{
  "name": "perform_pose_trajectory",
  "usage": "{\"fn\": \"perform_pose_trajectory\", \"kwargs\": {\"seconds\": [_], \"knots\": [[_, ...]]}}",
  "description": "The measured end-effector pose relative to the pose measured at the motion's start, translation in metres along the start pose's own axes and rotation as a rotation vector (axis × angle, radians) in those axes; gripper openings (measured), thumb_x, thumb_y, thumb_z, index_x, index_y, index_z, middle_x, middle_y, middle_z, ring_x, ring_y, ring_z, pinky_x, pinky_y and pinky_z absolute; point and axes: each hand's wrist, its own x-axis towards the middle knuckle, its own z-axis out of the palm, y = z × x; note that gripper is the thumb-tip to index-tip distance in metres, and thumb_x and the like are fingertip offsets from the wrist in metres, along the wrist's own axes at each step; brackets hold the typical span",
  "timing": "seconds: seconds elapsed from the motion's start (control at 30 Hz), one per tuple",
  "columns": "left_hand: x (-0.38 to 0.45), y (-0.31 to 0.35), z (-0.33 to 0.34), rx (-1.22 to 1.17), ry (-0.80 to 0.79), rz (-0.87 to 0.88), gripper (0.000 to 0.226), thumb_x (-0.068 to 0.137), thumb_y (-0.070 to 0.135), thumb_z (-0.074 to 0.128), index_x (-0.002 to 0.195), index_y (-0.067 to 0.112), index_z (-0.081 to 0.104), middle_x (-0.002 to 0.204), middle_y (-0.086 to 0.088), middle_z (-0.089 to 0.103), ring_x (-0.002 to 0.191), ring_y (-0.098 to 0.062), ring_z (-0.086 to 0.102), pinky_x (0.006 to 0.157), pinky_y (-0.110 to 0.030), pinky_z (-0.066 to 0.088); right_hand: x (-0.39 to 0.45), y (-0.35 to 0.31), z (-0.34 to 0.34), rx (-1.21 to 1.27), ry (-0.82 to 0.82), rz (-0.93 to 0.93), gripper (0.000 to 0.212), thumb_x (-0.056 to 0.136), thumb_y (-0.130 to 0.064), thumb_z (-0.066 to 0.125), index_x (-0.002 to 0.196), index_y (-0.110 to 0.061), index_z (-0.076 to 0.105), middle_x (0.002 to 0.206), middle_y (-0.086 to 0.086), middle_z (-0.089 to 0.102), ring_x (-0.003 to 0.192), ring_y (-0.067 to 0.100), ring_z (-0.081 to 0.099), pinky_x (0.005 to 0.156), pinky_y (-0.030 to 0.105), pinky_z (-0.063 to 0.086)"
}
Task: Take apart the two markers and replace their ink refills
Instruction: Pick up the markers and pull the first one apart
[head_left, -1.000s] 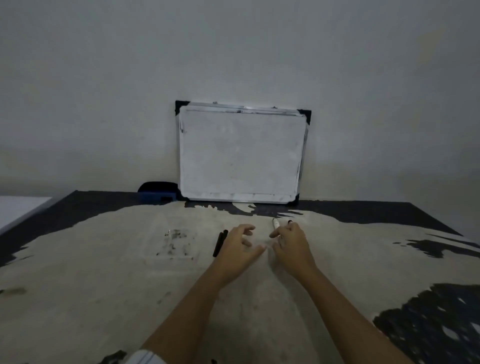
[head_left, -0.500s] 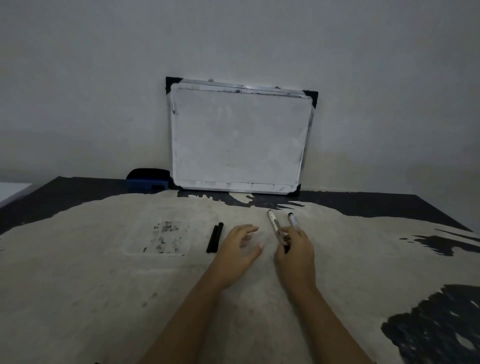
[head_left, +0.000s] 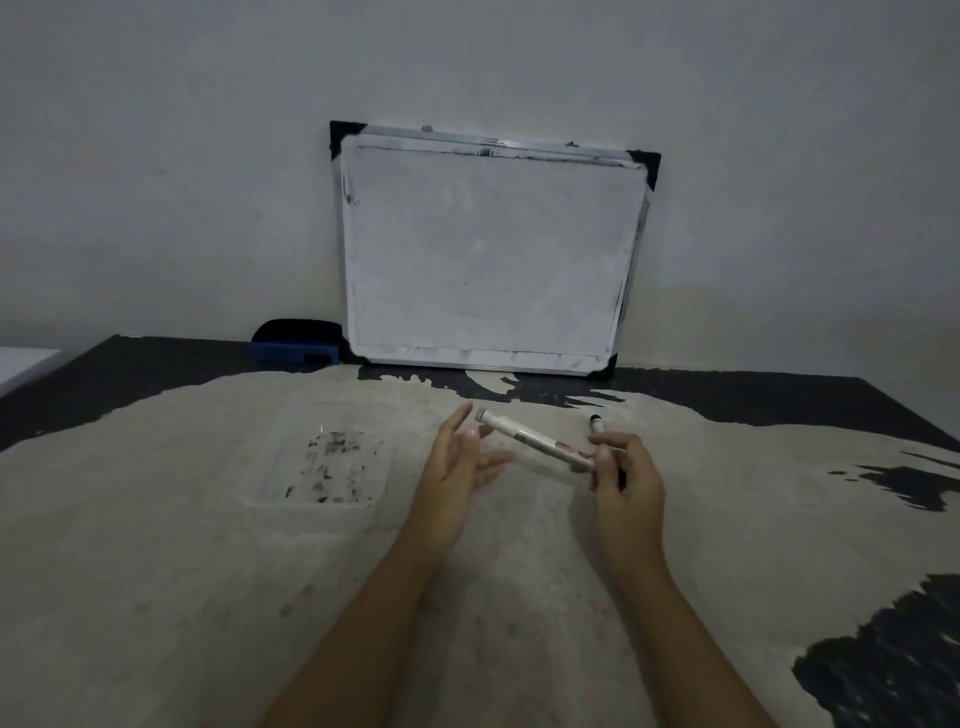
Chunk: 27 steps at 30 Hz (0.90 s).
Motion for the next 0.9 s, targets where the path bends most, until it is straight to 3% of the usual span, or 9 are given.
{"fn": "perform_pose_trajectory", "kwargs": {"seconds": [0.1, 0.2, 0.27, 0.33, 0.43, 0.5, 0.63, 0.77, 0.9], "knots": [[0.003, 0.0, -0.002, -0.022, -0.005, 0.02, 0.032, 0.097, 0.025, 0.032, 0.124, 0.021, 0.048, 0.096, -0.002, 0.066, 0.078, -0.017, 0.069, 0.074, -0.027, 0.059, -0.002, 0.0, 0.001, 0.007, -0.063, -0.011, 0.025, 0.095, -0.005, 0.041, 0.084, -0.018, 0.059, 0.084, 0.011, 0.057, 0.051, 0.004, 0.044, 0.046, 0.01, 0.036], [0.004, -0.001, -0.002, 0.025, 0.011, 0.03, 0.025, 0.097, 0.024, 0.033, 0.097, 0.011, 0.055, 0.076, -0.007, 0.068, 0.053, -0.014, 0.063, 0.05, -0.026, 0.055, -0.003, 0.001, 0.001, -0.013, -0.079, -0.03, 0.026, 0.095, -0.007, 0.044, 0.078, -0.018, 0.059, 0.061, 0.006, 0.052, 0.05, 0.012, 0.042, 0.045, 0.016, 0.035], [0.004, -0.001, -0.002, 0.053, 0.031, 0.03, 0.028, 0.097, 0.024, 0.034, 0.088, 0.006, 0.053, 0.065, -0.003, 0.064, 0.046, -0.013, 0.057, 0.042, -0.024, 0.048, -0.003, 0.005, 0.0, -0.133, -0.114, -0.112, 0.022, 0.093, -0.017, 0.049, 0.075, -0.018, 0.061, 0.052, -0.003, 0.05, 0.044, 0.006, 0.041, 0.043, 0.019, 0.034], [0.004, -0.001, -0.003, 0.057, 0.051, 0.033, 0.03, 0.097, 0.025, 0.035, 0.091, 0.001, 0.053, 0.061, -0.002, 0.06, 0.044, -0.012, 0.054, 0.041, -0.025, 0.044, -0.003, 0.007, -0.002, -0.31, -0.17, -0.239, 0.021, 0.09, -0.031, 0.053, 0.075, -0.022, 0.065, 0.049, -0.008, 0.051, 0.044, 0.006, 0.046, 0.046, 0.017, 0.036], [0.004, -0.002, -0.006, 0.069, 0.067, 0.056, 0.029, 0.097, 0.023, 0.034, 0.105, 0.003, 0.054, 0.061, -0.002, 0.056, 0.043, -0.01, 0.051, 0.039, -0.022, 0.042, -0.003, 0.003, -0.004, -0.433, -0.227, -0.363, 0.015, 0.089, -0.032, 0.057, 0.083, -0.025, 0.069, 0.054, -0.024, 0.05, 0.065, -0.01, 0.051, 0.071, 0.02, 0.037], [0.004, -0.002, -0.005, 0.091, 0.066, 0.077, 0.027, 0.097, 0.021, 0.034, 0.108, 0.006, 0.054, 0.062, -0.003, 0.055, 0.043, -0.009, 0.05, 0.039, -0.021, 0.042, -0.002, 0.003, -0.003, -0.48, -0.229, -0.39, 0.015, 0.09, -0.029, 0.055, 0.083, -0.024, 0.068, 0.06, -0.024, 0.05, 0.065, -0.009, 0.048, 0.079, 0.027, 0.035], [0.003, -0.002, 0.0, 0.212, 0.121, 0.126, 0.023, 0.096, 0.02, 0.037, 0.099, 0.007, 0.055, 0.061, -0.001, 0.052, 0.043, -0.008, 0.046, 0.04, -0.022, 0.04, 0.0, 0.009, -0.001, -0.508, -0.172, -0.397, 0.015, 0.091, -0.024, 0.05, 0.08, -0.022, 0.06, 0.073, -0.014, 0.056, 0.068, 0.005, 0.048, 0.074, 0.026, 0.031], [0.003, -0.007, 0.003, 0.389, 0.194, 0.254, 0.021, 0.095, 0.025, 0.038, 0.088, 0.012, 0.053, 0.056, -0.005, 0.044, 0.045, -0.018, 0.038, 0.041, -0.038, 0.036, 0.001, 0.009, -0.001, -0.491, -0.133, -0.408, 0.021, 0.091, -0.031, 0.044, 0.083, -0.02, 0.061, 0.077, -0.015, 0.052, 0.072, 0.007, 0.044, 0.074, 0.013, 0.026], [0.002, -0.007, 0.004, 0.401, 0.183, 0.274, 0.029, 0.092, 0.039, 0.031, 0.081, 0.016, 0.046, 0.054, 0.001, 0.036, 0.045, -0.016, 0.032, 0.042, -0.035, 0.032, 0.002, 0.01, 0.001, -0.475, -0.119, -0.445, 0.032, 0.09, -0.036, 0.035, 0.085, -0.018, 0.061, 0.077, -0.014, 0.049, 0.073, 0.007, 0.042, 0.072, 0.022, 0.028]]}}
